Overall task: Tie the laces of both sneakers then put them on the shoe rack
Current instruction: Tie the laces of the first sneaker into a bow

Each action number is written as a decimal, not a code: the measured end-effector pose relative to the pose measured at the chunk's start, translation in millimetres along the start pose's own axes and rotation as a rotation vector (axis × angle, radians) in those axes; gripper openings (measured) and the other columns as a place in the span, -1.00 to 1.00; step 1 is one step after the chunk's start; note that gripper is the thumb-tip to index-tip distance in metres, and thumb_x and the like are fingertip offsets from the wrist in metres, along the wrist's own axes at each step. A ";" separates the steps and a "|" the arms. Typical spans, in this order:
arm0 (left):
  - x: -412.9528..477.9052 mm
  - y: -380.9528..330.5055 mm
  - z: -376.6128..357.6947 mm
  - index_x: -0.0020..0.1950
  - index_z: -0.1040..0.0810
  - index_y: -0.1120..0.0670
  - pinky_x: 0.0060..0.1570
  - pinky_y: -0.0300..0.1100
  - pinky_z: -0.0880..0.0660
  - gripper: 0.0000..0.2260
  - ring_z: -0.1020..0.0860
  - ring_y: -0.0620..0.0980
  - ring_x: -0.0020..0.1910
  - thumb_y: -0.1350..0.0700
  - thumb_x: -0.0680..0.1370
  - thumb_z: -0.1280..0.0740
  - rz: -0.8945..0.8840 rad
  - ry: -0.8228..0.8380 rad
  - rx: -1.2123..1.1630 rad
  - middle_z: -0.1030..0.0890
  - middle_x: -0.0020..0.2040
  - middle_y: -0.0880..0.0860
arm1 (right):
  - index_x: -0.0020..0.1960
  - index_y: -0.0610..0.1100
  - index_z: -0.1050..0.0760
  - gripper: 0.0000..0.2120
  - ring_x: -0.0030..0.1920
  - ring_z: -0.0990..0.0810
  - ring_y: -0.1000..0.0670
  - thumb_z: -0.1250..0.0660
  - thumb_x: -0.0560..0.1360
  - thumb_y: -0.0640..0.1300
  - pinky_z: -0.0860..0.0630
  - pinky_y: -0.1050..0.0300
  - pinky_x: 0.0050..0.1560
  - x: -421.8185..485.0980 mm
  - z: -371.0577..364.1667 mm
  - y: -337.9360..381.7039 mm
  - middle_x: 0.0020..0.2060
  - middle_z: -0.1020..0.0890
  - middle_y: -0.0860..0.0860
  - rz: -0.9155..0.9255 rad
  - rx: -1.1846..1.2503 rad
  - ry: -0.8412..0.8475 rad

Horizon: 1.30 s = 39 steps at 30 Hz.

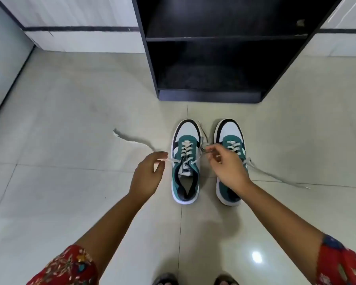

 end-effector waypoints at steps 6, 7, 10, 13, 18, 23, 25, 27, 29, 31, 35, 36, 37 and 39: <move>-3.7 1.6 -33.3 0.34 -0.35 -0.07 0.08 -0.03 -0.51 -0.55 -0.60 0.00 -0.02 -0.06 0.48 -0.34 0.179 0.150 -0.162 -0.50 0.18 -0.08 | 0.46 -0.05 -0.16 -0.45 0.36 -0.33 0.00 -0.21 0.51 -0.20 -0.30 0.08 0.35 -3.5 -46.5 -9.8 0.34 -0.34 0.00 -0.170 0.178 0.189; -4.4 1.4 -37.6 0.36 -0.32 -0.07 0.10 0.00 -0.52 -0.51 -0.61 0.00 -0.02 -0.04 0.47 -0.37 0.162 0.169 -0.142 -0.48 0.21 -0.06 | 0.46 -0.06 -0.16 -0.45 0.41 -0.27 -0.05 -0.22 0.50 -0.18 -0.22 0.07 0.42 -7.1 -51.7 -11.2 0.39 -0.28 -0.04 -0.179 0.158 0.182; -3.3 5.9 -42.4 0.40 -0.27 -0.07 0.13 0.03 -0.51 -0.44 -0.62 -0.01 -0.07 0.09 0.44 -0.37 0.126 0.145 -0.008 -0.43 0.32 0.00 | 0.44 -0.13 -0.15 -0.44 0.42 -0.24 -0.07 -0.24 0.48 -0.23 -0.17 0.23 0.29 -13.1 -60.1 -16.0 0.42 -0.19 -0.08 -0.170 0.115 0.127; -5.9 8.8 -39.6 0.34 -0.34 -0.05 0.09 -0.02 -0.50 -0.50 -0.61 -0.01 -0.07 0.10 0.42 -0.35 0.121 0.099 0.060 -0.48 0.29 -0.01 | 0.41 -0.15 -0.20 -0.45 0.34 -0.34 -0.07 -0.27 0.46 -0.24 -0.33 0.13 0.30 -16.6 -66.5 -17.0 0.37 -0.25 -0.08 -0.135 0.125 0.101; -22.1 19.3 -27.0 0.29 -0.39 -0.03 -0.01 -0.15 -0.44 -0.57 -0.60 -0.05 -0.11 0.09 0.43 -0.34 0.156 0.071 0.077 -0.48 0.24 -0.06 | 0.40 -0.04 -0.24 -0.45 0.27 -0.49 -0.10 -0.33 0.45 -0.17 -0.42 -0.10 0.32 -23.0 -79.4 -26.6 0.36 -0.31 -0.02 -0.149 0.241 0.183; -21.9 12.0 -12.9 0.15 -0.45 -0.07 -0.09 -0.17 -0.50 -0.80 -0.57 -0.15 -0.11 0.04 0.54 -0.25 -0.071 0.014 0.119 -0.52 0.15 -0.15 | 0.40 -0.04 -0.27 -0.51 0.31 -0.40 0.01 -0.26 0.50 -0.10 -0.35 0.09 0.34 -16.8 -43.4 -9.7 0.36 -0.37 0.01 0.204 -0.054 -0.068; -19.4 8.9 -9.3 0.13 -0.47 -0.06 -0.13 -0.17 -0.51 -0.83 -0.56 -0.15 -0.17 0.06 0.54 -0.24 -0.135 0.029 0.177 -0.56 0.09 -0.16 | 0.35 -0.03 -0.35 -0.58 0.32 -0.38 -0.01 -0.24 0.50 -0.14 -0.31 0.15 0.31 -13.1 -41.1 0.4 0.31 -0.46 0.03 0.371 -0.308 -0.021; -14.7 8.0 -6.8 0.14 -0.46 -0.07 -0.15 -0.17 -0.50 -0.81 -0.56 -0.12 -0.22 0.04 0.54 -0.26 -0.139 0.045 0.229 -0.58 -0.01 -0.17 | 0.27 -0.01 -0.44 -0.65 0.27 -0.43 -0.05 -0.25 0.49 -0.13 -0.40 0.08 0.22 -8.1 -47.6 -0.1 0.20 -0.56 0.02 0.343 -0.428 0.096; -9.6 9.0 -5.0 0.13 -0.50 -0.09 -0.15 -0.18 -0.48 -0.81 -0.56 -0.10 -0.23 0.05 0.52 -0.28 -0.140 0.067 0.250 -0.58 -0.10 -0.13 | 0.19 -0.01 -0.51 -0.71 0.18 -0.50 -0.06 -0.28 0.47 -0.08 -0.48 0.04 0.13 -5.5 -48.3 -2.0 0.07 -0.64 0.03 0.295 -0.424 0.096; -5.8 10.2 -2.4 0.07 -0.58 -0.08 -0.14 -0.17 -0.47 -0.83 -0.55 -0.07 -0.22 0.09 0.51 -0.31 -0.145 0.066 0.232 -0.57 -0.14 -0.07 | 0.12 0.00 -0.56 -0.76 0.10 -0.55 -0.03 -0.31 0.47 -0.05 -0.52 0.02 0.05 -5.6 -46.2 0.6 -0.01 -0.68 0.06 0.290 -0.388 0.064; -2.5 8.3 1.0 0.01 -0.67 0.01 -0.23 -0.23 -0.40 -0.86 -0.51 -0.05 -0.24 0.10 0.50 -0.35 -0.222 0.049 0.298 -0.50 -0.20 -0.03 | -0.03 -0.02 -0.63 -0.86 -0.05 -0.56 0.04 -0.33 0.48 -0.04 -0.50 0.09 -0.09 -4.3 -41.5 1.5 -0.08 -0.69 0.08 0.288 -0.356 0.028; -1.5 8.3 3.1 -0.01 -0.68 0.03 -0.25 -0.23 -0.38 -0.86 -0.51 -0.03 -0.24 0.10 0.51 -0.35 -0.238 0.029 0.335 -0.51 -0.20 0.00 | -0.06 -0.03 -0.63 -0.87 -0.08 -0.53 0.04 -0.33 0.48 -0.04 -0.45 0.11 -0.14 -3.3 -39.6 -0.2 -0.10 -0.69 0.07 0.282 -0.374 0.017; -0.1 10.2 6.3 -0.03 -0.68 0.05 -0.26 -0.22 -0.38 -0.87 -0.51 0.00 -0.23 0.11 0.51 -0.34 -0.241 -0.001 0.367 -0.53 -0.18 0.02 | -0.08 -0.05 -0.61 -0.88 -0.09 -0.50 0.05 -0.32 0.49 -0.06 -0.38 0.14 -0.17 -2.7 -36.7 -2.3 -0.11 -0.68 0.06 0.274 -0.395 0.006; 1.6 18.3 13.8 -0.06 -0.66 0.06 -0.26 -0.17 -0.41 -0.88 -0.52 0.03 -0.25 0.09 0.51 -0.33 -0.203 -0.063 0.407 -0.55 -0.14 0.04 | -0.12 -0.08 -0.58 -0.90 -0.07 -0.48 0.01 -0.31 0.49 -0.09 -0.29 0.16 -0.18 -2.0 -29.8 -8.2 -0.13 -0.66 0.02 0.254 -0.429 -0.013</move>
Point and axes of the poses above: each hand's wrist, its own x-axis towards the middle knuckle, its own z-axis out of the back of the hand, y = z × x, the point moved 4 cm from there along x, towards the middle knuckle
